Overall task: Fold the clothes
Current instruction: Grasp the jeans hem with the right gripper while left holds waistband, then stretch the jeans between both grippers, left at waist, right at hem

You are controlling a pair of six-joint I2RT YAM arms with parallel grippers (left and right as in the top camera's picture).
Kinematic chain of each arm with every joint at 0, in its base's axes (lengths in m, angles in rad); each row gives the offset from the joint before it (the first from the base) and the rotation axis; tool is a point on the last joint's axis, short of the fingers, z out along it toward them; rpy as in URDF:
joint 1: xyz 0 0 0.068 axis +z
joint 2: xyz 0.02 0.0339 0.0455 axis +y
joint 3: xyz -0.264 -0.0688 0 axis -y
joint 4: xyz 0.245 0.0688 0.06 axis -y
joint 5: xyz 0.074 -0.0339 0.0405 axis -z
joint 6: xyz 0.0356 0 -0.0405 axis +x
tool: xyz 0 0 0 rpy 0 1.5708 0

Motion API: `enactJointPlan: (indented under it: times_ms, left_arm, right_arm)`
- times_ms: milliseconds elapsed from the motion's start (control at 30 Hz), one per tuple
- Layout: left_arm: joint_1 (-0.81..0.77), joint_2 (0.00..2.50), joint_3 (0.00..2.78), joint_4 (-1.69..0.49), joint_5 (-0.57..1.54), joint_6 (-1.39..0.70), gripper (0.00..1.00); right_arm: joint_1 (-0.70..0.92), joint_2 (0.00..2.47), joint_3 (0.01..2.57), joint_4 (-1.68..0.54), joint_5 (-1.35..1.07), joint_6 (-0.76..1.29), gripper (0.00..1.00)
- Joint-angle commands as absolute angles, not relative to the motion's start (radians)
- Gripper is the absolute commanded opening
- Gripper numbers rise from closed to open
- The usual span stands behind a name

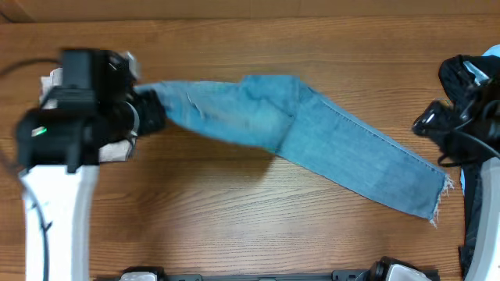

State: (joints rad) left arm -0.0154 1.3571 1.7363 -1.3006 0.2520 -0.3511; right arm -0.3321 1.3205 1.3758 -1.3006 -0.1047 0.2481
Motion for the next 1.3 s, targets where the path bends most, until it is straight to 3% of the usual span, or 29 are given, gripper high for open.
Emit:
enactJointPlan:
  times_ms: [0,300,767,1133,1267]
  left_arm:
    - [0.022,1.336,1.882,-1.272,0.220,-0.322,0.04]
    - [0.029,1.340,1.961,-1.202,0.157,-0.321,0.04]
    - [0.029,1.373,1.960,-1.351,-0.024,-0.317,0.04]
    - [0.029,1.406,1.960,-1.359,-0.034,-0.313,0.04]
    - [0.029,1.406,1.960,-1.357,-0.034,-0.313,0.04]
  right_arm:
    - [-0.308,1.320,1.296,-1.284,-0.149,0.229,0.90]
    - [-0.291,1.320,1.018,-1.166,-0.143,0.321,0.91]
    - [-0.340,1.320,0.785,-0.985,0.015,0.630,0.92]
    - [-0.422,1.321,0.668,-0.889,0.081,0.734,0.86]
    - [-0.464,1.322,0.628,-0.836,0.081,0.733,0.77]
